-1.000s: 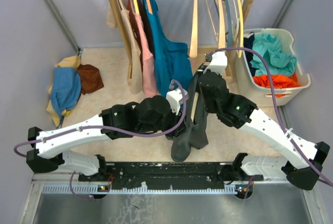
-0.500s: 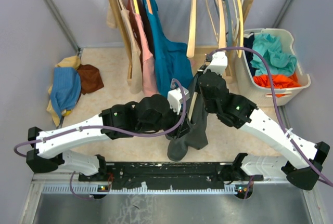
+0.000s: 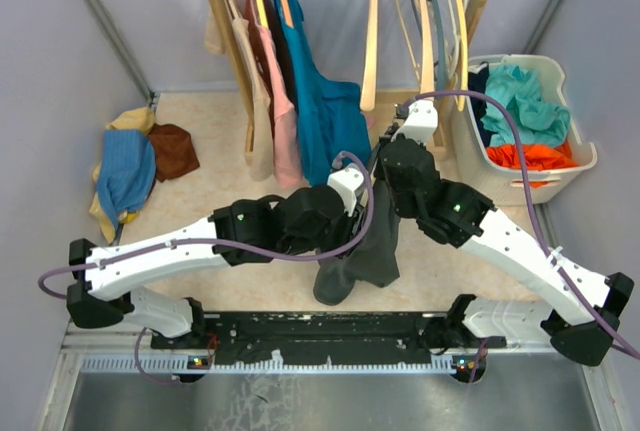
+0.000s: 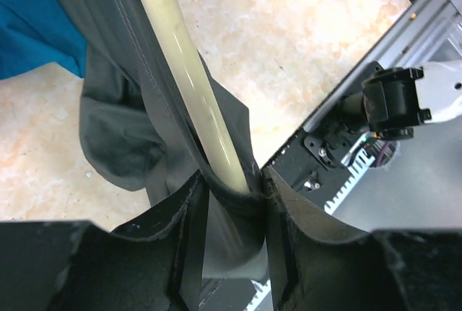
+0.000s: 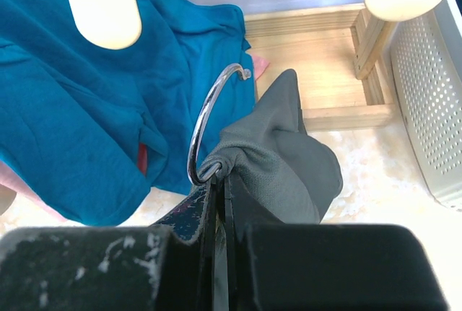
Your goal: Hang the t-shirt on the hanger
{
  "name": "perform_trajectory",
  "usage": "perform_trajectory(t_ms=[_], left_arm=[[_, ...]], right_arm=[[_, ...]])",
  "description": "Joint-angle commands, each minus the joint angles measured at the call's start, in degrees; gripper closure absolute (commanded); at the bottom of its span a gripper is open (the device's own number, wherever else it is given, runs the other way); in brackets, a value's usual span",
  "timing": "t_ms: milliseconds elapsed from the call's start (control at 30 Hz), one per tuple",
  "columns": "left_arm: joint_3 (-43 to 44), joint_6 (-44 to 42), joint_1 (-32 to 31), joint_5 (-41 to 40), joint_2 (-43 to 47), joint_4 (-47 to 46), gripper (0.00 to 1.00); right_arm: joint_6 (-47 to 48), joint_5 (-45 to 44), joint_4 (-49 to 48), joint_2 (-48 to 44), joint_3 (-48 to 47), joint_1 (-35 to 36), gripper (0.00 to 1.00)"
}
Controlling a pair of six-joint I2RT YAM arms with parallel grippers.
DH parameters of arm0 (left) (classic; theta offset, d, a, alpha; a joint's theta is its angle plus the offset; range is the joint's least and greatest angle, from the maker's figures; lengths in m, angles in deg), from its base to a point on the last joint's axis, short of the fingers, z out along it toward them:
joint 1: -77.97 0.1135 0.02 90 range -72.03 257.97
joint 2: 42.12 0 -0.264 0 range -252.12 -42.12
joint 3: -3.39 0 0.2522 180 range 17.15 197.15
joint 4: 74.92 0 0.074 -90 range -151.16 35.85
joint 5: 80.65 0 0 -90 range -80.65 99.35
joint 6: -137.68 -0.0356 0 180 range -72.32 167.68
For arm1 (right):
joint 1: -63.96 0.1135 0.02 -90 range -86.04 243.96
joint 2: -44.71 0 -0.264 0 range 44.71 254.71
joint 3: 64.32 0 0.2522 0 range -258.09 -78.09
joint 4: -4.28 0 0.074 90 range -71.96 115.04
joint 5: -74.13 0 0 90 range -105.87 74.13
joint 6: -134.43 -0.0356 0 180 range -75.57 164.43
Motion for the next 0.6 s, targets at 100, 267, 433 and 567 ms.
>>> perform_trajectory(t_ms=[100, 267, 433, 567], left_arm=[[4.9, -2.3, 0.0, -7.0, -2.2, 1.2, 0.59], [4.7, -3.1, 0.8, -9.2, -1.6, -0.4, 0.60], [4.7, -4.8, 2.7, -9.9, -1.7, -1.8, 0.60], [5.5, -6.2, 4.6, -9.0, -2.4, -3.1, 0.60]], right_arm=[[-2.7, 0.3, -3.6, -2.3, -3.3, 0.0, 1.00], [-3.2, 1.9, -3.9, -3.5, -2.7, 0.0, 1.00], [-3.9, 3.6, -4.1, -5.0, -2.0, 0.0, 1.00], [-4.3, 4.7, -4.0, -5.6, -1.5, 0.0, 1.00]])
